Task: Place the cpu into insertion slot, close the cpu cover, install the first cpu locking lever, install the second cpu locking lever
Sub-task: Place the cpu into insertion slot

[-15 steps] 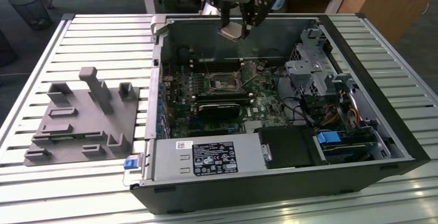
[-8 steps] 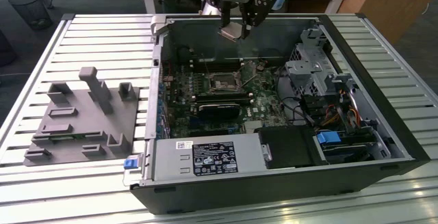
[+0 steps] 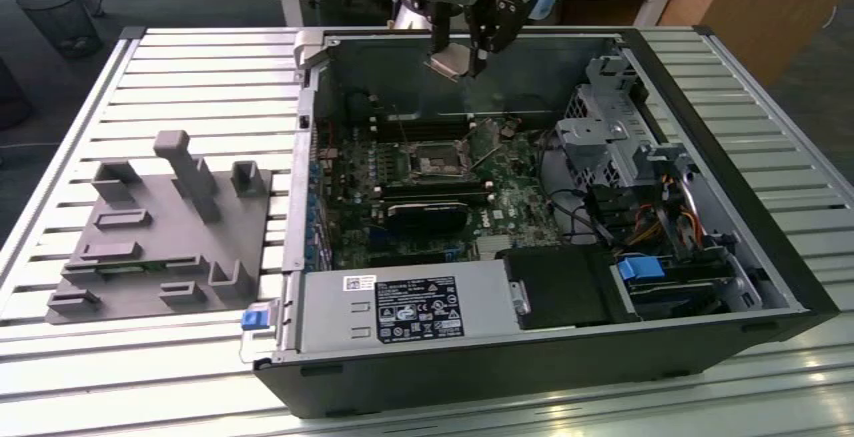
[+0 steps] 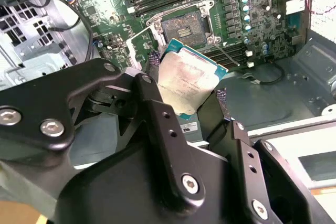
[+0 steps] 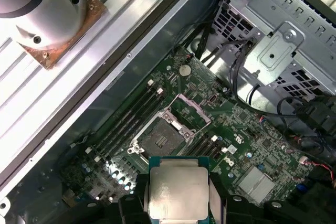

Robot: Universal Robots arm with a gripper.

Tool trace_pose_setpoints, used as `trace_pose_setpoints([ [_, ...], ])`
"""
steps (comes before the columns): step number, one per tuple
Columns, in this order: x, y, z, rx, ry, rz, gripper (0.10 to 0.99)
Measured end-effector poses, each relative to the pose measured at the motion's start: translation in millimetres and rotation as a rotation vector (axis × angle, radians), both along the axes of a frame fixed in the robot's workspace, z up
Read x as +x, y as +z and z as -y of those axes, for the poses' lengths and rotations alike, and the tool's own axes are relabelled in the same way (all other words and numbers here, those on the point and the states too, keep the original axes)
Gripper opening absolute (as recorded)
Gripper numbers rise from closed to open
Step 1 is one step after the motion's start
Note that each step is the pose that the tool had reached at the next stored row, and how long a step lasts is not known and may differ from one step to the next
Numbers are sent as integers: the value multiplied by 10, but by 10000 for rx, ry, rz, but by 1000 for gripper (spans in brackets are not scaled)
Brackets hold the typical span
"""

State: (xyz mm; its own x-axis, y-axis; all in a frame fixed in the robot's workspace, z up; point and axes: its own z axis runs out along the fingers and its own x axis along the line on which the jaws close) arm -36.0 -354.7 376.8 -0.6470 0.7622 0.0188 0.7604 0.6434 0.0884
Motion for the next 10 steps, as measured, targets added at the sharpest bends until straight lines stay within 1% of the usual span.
trace_pose_setpoints([
  [6, -1, -1, 0, -2, -598, 0, 541],
  [10, -1, -1, 0, -2, -831, 0, 541],
])
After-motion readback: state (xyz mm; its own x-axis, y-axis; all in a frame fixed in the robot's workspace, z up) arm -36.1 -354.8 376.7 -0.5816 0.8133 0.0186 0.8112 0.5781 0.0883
